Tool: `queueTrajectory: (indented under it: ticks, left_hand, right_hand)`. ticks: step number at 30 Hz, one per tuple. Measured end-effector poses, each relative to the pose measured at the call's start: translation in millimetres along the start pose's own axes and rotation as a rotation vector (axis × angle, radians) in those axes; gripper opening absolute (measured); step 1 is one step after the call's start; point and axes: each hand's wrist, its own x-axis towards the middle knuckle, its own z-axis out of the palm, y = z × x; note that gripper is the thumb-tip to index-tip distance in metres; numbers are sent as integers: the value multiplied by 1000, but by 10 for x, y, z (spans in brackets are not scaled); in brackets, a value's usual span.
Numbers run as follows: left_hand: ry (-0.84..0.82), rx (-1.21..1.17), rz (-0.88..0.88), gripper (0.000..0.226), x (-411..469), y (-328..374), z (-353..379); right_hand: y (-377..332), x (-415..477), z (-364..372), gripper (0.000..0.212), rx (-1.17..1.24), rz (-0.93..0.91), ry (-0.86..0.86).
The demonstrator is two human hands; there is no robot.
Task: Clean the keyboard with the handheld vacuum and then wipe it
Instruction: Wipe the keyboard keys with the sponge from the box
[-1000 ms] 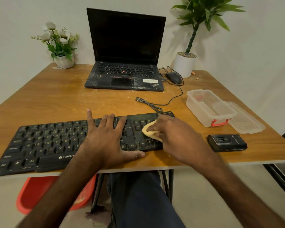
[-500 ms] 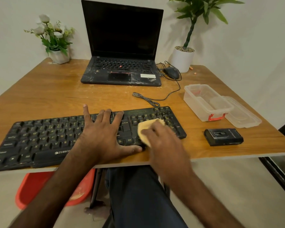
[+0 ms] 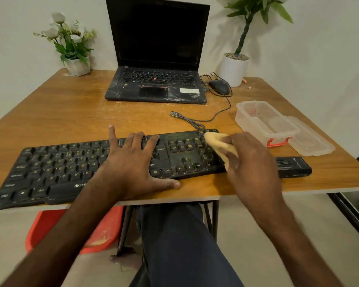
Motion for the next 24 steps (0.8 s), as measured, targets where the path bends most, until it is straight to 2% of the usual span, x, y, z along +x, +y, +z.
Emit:
queueTrajectory:
  ticks: [3, 5, 7, 10, 12, 15, 16, 20, 24]
  left_hand:
    - [20, 7, -4, 138, -15, 8, 0]
    - [20, 0, -16, 142, -25, 6, -10]
    - [6, -2, -22, 143, -22, 13, -8]
    - [-4, 9, -23, 137, -5, 18, 0]
    - [4, 7, -21, 137, -2, 23, 5]
    - [2, 5, -23, 137, -16, 19, 0]
    - [4, 6, -23, 138, -22, 19, -4]
    - [17, 3, -30, 138, -24, 28, -3]
    - [-2, 10, -39, 140, -9, 29, 7]
  right_hand:
    - [-392, -146, 154, 49, 21, -88, -115]
    - [-560, -375, 247, 57, 8, -217, -163]
    - [-486, -523, 292, 61, 171, -248, -182]
    - [-350, -415, 59, 50, 461, -185, -311]
    - [-266, -126, -38, 43, 566, -186, -240]
    - [-212, 427, 50, 48, 371, -175, 1]
    - [-232, 539, 137, 53, 288, -200, -20]
    - [-404, 449, 494, 65, 92, -272, -335]
    - [-361, -70, 495, 80, 108, -334, -358]
